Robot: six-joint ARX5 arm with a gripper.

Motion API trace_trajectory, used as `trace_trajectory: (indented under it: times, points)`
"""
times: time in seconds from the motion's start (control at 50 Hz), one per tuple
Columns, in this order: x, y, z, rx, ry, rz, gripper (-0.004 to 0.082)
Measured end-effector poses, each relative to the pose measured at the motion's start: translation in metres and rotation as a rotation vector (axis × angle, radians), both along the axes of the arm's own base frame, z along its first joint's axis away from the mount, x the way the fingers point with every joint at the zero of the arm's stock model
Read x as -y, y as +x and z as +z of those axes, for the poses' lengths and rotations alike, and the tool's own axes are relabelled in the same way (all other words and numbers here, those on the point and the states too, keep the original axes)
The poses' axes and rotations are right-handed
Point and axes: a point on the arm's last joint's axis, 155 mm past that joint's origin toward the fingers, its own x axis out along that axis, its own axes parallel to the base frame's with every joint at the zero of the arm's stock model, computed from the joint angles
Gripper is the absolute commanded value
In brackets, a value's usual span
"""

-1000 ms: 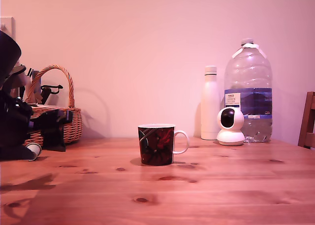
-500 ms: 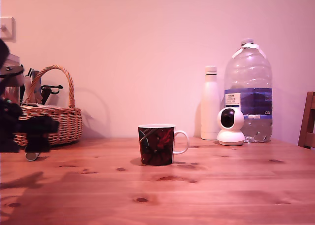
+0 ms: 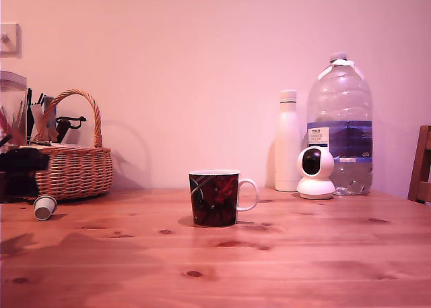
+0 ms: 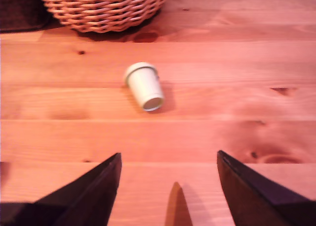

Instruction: Pick up the coffee capsules from the table one by one and drop them inside the nearest coffee cup

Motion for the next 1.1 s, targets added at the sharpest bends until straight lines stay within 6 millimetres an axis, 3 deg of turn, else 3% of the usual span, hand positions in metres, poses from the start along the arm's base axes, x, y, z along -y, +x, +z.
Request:
trace_trajectory:
  times: [0.9,1.1]
  points:
    - [0.002,0.002,0.002,0.005,-0.026,-0.029,0.0551]
    - [-0.002,0.022,0.026,0.067,-0.039,-0.028,0.0551]
